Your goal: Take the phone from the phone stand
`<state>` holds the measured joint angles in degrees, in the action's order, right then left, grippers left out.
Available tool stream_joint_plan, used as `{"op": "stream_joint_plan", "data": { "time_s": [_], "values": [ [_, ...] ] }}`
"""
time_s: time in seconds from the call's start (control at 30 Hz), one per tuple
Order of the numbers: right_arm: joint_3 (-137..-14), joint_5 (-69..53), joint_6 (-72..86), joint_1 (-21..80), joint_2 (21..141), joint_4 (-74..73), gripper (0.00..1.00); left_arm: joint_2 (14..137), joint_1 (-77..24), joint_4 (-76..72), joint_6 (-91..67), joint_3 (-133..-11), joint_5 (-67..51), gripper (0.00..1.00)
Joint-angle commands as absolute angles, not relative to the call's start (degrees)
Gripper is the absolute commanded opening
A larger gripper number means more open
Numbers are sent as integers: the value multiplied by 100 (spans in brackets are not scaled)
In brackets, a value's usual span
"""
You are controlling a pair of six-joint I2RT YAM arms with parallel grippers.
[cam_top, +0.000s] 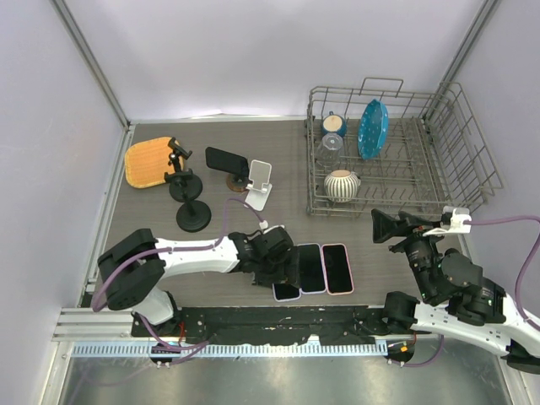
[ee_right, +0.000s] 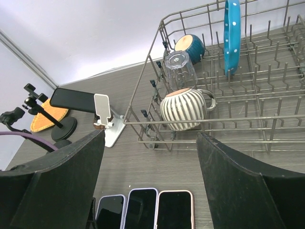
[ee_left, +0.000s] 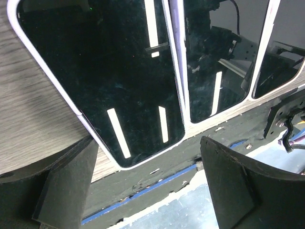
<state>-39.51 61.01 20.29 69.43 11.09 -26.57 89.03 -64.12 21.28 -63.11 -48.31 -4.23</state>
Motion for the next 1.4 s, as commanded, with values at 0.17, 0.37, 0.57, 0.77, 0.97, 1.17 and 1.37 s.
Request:
{"op": "stream_joint_plan", "data": {
  "time_s": [0.17, 0.37, 0.57, 0.77, 0.97, 1.17, 1.37],
  "values": [
    [-3964, 6231, 2127, 7014, 1002, -2619, 82, 9229, -6346, 1907, -6126, -5229, -80, 92],
    [-3964, 6249, 2127, 7031, 993, -2619, 83, 9281, -6188, 1802, -6047, -5299, 60, 91],
    [-3964, 6258, 2127, 7049, 993, -2619, 83, 9404, -6170, 1837, -5898, -5511, 211, 92],
    [-3955, 6293, 2127, 7066, 993, -2619, 83, 9237, -6073, 1969, -5722, -5546, 431, 93],
    [-3964, 6302, 2118, 7093, 985, -2610, 82, 9009, -5924, 2293, -5546, -5669, 667, 98],
    [-3964, 6319, 2118, 7119, 975, -2619, 83, 8316, -5327, 2890, -5099, -5888, 1614, 100],
    [-3964, 6346, 2118, 7154, 967, -2619, 83, 7919, -4501, 3120, -4615, -6371, 2618, 100]
  ]
}}
